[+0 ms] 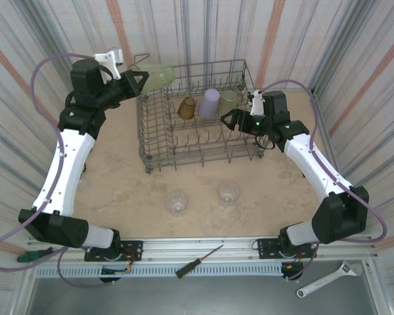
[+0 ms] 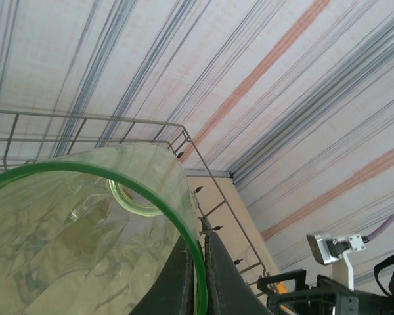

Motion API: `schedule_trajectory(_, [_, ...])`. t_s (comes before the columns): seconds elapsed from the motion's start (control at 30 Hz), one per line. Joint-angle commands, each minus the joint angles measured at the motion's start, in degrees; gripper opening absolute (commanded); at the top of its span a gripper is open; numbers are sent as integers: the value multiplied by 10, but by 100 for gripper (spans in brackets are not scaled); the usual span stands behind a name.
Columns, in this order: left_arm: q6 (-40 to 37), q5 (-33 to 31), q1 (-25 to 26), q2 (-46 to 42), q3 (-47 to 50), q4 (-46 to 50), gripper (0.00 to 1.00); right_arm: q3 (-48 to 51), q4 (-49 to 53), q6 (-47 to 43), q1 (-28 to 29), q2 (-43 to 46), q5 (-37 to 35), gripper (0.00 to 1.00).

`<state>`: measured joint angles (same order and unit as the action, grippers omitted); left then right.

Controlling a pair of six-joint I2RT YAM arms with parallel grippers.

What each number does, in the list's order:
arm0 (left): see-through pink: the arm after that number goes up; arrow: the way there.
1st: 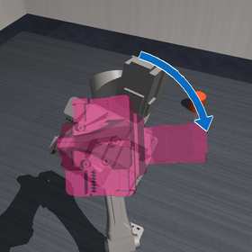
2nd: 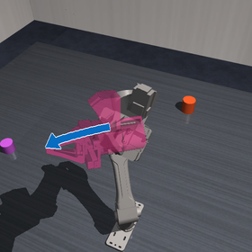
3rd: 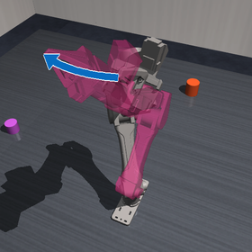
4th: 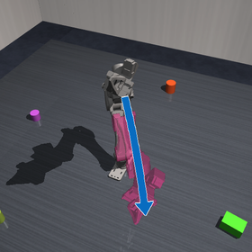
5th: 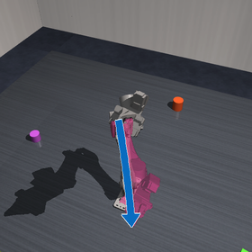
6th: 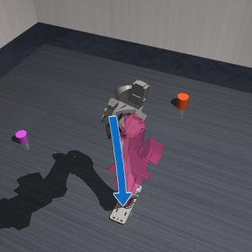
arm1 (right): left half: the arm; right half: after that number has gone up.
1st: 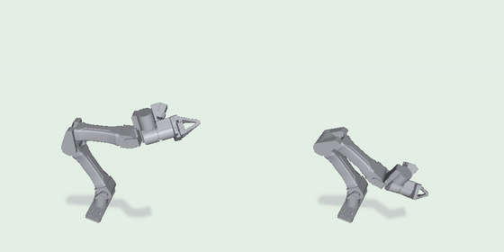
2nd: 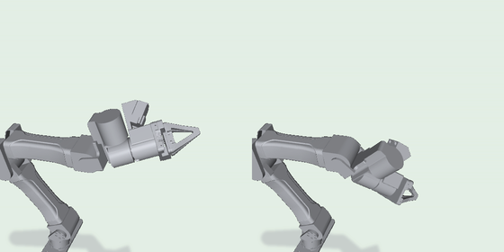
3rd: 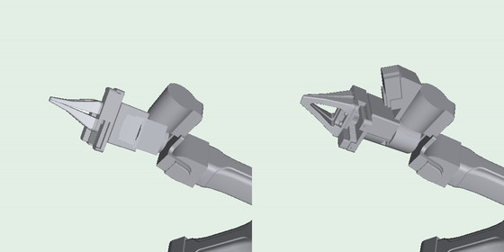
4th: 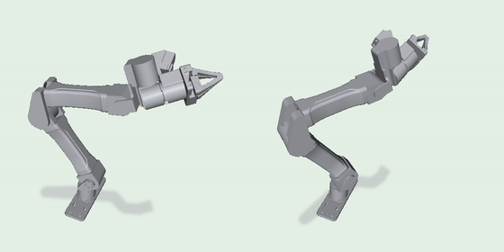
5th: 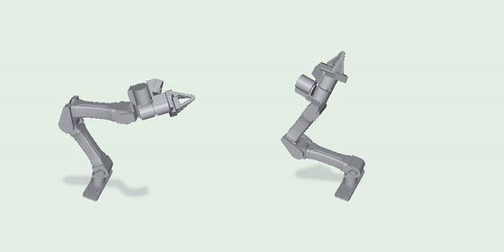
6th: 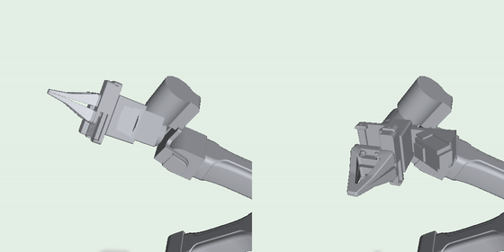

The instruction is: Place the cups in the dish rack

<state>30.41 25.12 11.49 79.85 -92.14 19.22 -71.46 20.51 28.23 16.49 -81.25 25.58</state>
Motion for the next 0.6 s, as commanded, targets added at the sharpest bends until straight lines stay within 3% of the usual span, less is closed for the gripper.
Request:
schedule_trajectory(0.0, [18,23,11,-4,40,-91,0,-15,-30,26,-11,-18,50,99])
schedule_trajectory(0.23, [51,56,11,-4,95,-168,0,5,-119,79,-41,-37,131,99])
schedule_trajectory(0.57, [100,105,12,-4,161,-287,0,43,-240,152,-50,-41,161,99])
